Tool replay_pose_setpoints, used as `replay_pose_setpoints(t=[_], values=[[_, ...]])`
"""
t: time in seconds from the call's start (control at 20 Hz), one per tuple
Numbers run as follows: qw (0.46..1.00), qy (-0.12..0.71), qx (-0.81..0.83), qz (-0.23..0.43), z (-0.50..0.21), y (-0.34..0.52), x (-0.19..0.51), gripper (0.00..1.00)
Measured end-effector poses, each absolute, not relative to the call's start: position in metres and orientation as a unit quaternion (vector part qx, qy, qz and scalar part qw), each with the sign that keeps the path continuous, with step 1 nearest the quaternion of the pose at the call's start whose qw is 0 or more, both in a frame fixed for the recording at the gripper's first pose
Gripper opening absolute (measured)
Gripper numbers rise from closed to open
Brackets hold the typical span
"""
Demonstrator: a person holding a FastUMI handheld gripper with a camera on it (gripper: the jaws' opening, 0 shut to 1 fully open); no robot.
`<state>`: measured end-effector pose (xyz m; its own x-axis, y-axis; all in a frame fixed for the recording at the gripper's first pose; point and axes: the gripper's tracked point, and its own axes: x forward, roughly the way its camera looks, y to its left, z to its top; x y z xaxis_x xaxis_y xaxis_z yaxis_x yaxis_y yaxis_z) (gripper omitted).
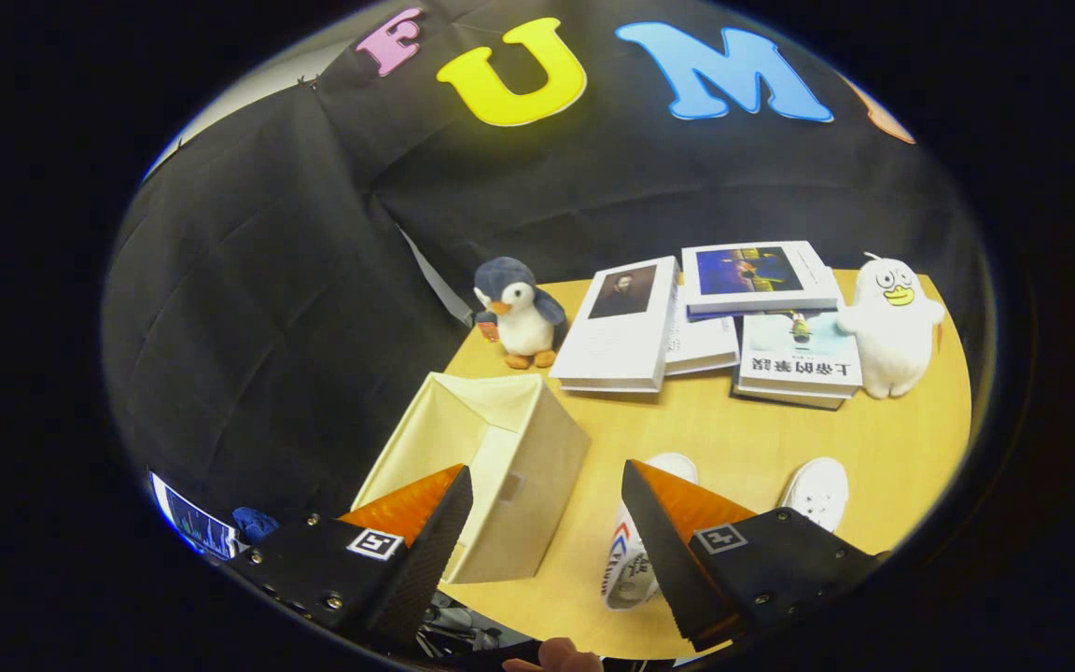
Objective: Open the storage box then place both shoes into the box .Put the left shoe in first, then the right shoe, with the right side of both shoes facing outward in a uniform manner.
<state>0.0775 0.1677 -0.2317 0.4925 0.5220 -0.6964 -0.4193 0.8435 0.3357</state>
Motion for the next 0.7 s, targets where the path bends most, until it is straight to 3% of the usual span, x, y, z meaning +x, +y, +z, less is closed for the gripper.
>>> replay_pose_setpoints(t=[0.7], values=[[0.807,0.554,-0.001,0.206,-0.382,0.089,0.055,0.97]])
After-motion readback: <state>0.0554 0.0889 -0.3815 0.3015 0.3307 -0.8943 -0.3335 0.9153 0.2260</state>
